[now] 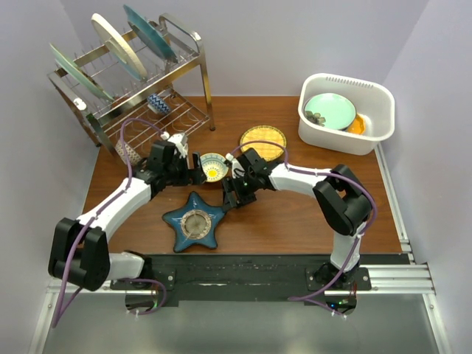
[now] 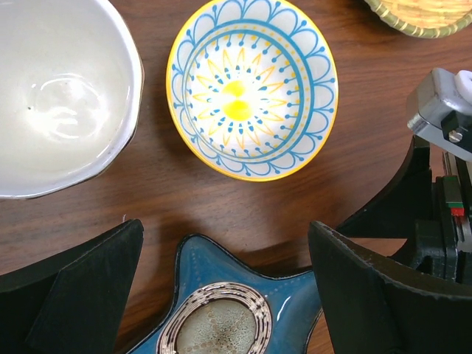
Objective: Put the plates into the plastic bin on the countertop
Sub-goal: Pick up the plate at the center of the board.
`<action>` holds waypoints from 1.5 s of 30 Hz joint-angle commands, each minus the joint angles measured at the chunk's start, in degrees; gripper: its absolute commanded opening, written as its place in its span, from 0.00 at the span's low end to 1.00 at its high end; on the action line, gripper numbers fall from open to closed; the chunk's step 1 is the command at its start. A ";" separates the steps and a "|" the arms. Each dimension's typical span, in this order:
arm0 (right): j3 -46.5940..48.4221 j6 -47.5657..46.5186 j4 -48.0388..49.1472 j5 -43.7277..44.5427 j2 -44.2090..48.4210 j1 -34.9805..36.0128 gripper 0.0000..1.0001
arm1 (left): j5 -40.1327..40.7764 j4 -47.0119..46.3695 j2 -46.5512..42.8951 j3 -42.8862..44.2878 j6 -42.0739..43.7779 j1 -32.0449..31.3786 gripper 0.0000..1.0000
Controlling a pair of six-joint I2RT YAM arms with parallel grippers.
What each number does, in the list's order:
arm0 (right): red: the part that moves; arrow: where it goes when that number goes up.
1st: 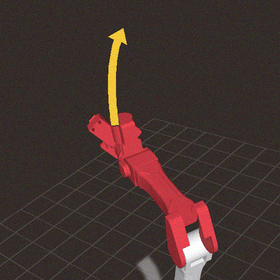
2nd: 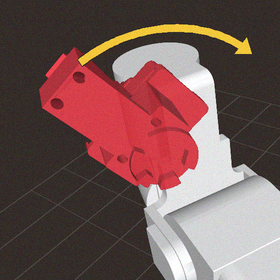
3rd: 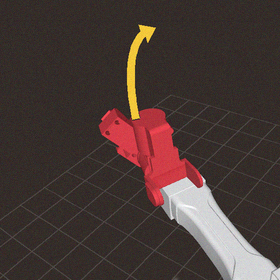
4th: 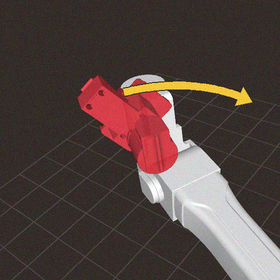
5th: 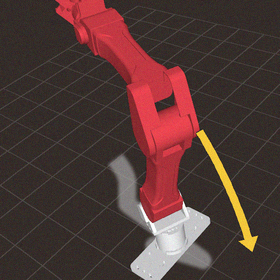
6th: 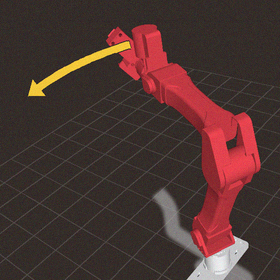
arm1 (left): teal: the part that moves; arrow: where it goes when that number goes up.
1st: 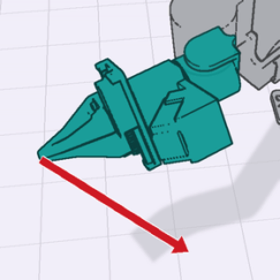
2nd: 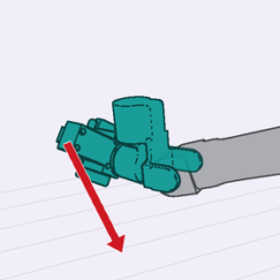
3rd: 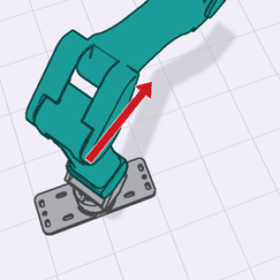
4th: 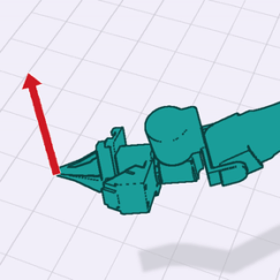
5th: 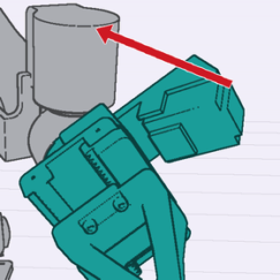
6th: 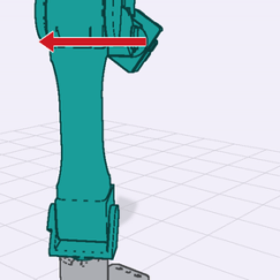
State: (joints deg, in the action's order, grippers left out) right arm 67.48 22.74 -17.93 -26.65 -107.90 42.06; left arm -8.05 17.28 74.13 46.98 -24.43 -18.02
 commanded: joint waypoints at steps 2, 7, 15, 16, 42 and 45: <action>-1.56 2.21 3.51 -2.17 2.08 0.74 0.66 | -3.02 -3.03 2.60 2.32 0.43 0.36 0.98; -2.79 4.59 6.76 -2.44 0.85 1.18 0.64 | -4.60 -4.01 4.53 3.81 0.61 0.36 0.98; -1.22 5.91 7.22 -3.22 -1.35 1.79 0.55 | -5.66 -4.27 6.64 4.96 1.13 0.35 0.98; -0.78 6.00 6.25 -3.32 -1.96 1.79 0.52 | -5.57 -4.27 6.47 4.87 1.13 0.36 0.98; 5.21 1.25 -3.42 -3.76 -7.33 3.20 0.00 | 2.43 0.48 -2.67 0.57 0.61 0.97 0.98; 4.06 1.08 -2.90 -3.93 -5.66 3.20 0.00 | 1.64 -0.49 -1.71 0.83 0.52 1.15 0.98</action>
State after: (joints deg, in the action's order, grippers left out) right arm 72.84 24.77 -18.50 -30.24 -114.08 44.95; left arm -6.96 17.78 72.66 47.70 -24.40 -17.67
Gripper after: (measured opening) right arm 0.121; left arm 0.984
